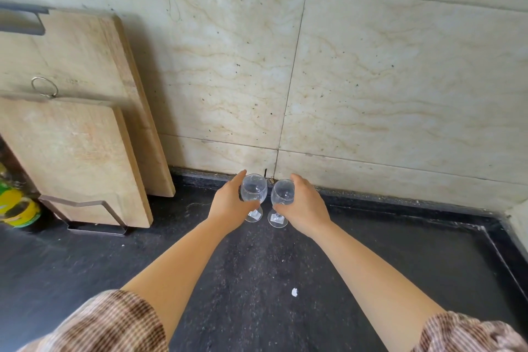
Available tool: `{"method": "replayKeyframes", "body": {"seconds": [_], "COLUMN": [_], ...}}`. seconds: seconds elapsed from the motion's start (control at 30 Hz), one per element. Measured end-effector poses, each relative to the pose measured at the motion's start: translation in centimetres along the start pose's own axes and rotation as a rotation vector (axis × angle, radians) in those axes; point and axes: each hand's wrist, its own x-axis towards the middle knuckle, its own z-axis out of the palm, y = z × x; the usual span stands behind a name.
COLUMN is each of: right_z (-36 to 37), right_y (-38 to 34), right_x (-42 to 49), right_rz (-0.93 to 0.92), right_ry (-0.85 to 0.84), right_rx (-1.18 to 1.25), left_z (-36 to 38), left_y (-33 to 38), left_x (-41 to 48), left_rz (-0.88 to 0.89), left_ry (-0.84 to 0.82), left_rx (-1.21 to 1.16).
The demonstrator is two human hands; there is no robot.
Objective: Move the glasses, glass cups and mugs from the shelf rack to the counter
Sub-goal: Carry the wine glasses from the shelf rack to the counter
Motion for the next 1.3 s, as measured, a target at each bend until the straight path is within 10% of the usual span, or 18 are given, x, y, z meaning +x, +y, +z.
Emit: {"method": "replayKeyframes", "body": {"seconds": [0.53, 1.3], "right_z": [6.7, 24.8], "right_y": [-14.8, -53.5], "right_x": [-14.9, -74.6], "right_rz": [-0.462, -1.506], "right_ry": [-0.195, -0.431], "right_rx": [-0.111, -0.309], "left_z": [-14.7, -42.6], "left_y": [-8.3, -25.5], "left_x": [-20.2, -92.1], "left_rz": [-0.1, -0.884], "left_ry": [0.313, 1.067], "left_rx": [0.163, 0.483]}}
